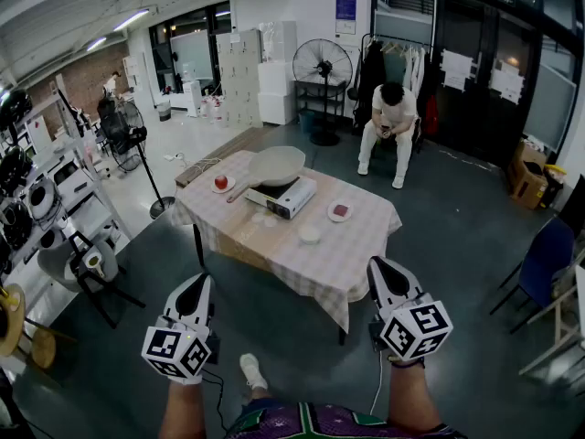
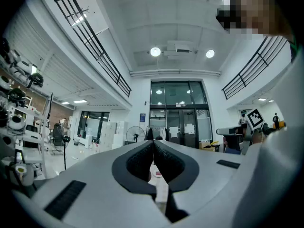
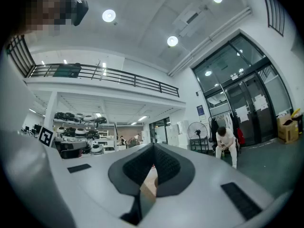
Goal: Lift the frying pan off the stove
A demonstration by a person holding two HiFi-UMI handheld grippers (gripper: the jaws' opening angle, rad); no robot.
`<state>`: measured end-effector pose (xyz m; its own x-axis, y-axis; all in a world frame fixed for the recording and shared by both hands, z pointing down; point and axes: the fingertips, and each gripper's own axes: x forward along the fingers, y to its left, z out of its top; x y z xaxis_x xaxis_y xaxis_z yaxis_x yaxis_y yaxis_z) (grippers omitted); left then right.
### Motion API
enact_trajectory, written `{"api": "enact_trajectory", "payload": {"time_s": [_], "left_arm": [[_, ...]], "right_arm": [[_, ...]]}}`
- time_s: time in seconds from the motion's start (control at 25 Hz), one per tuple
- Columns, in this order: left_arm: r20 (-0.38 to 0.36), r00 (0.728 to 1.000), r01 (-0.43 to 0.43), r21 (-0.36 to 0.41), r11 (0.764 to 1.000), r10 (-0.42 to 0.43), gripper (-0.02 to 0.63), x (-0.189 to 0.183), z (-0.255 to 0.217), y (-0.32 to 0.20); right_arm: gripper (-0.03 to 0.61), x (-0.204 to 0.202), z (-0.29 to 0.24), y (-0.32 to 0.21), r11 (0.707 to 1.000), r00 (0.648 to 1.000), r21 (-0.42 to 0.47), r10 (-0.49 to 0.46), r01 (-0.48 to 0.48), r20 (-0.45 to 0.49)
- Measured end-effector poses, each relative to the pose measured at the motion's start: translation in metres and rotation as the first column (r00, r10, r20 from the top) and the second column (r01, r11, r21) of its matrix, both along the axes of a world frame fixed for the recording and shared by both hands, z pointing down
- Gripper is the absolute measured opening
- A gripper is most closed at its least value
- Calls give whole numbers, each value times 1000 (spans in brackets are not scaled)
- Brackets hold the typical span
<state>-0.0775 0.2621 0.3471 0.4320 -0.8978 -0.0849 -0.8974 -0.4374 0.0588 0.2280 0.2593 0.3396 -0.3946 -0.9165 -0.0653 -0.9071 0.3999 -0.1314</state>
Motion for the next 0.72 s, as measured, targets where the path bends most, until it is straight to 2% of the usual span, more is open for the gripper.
{"api": "enact_trajectory", "payload": {"time_s": [0.16,0.72], "left_arm": [[18,1000,5,5,1000,-5,23,1,-3,2],[-1,1000,12,-1,1000,-12,23,-9,-1,9]], "right_arm": [[5,-3,-5,0,1000,1000,7,-1,1,-12],[5,-16,-4,4,1000,1000,20,-20,21,-22]]}}
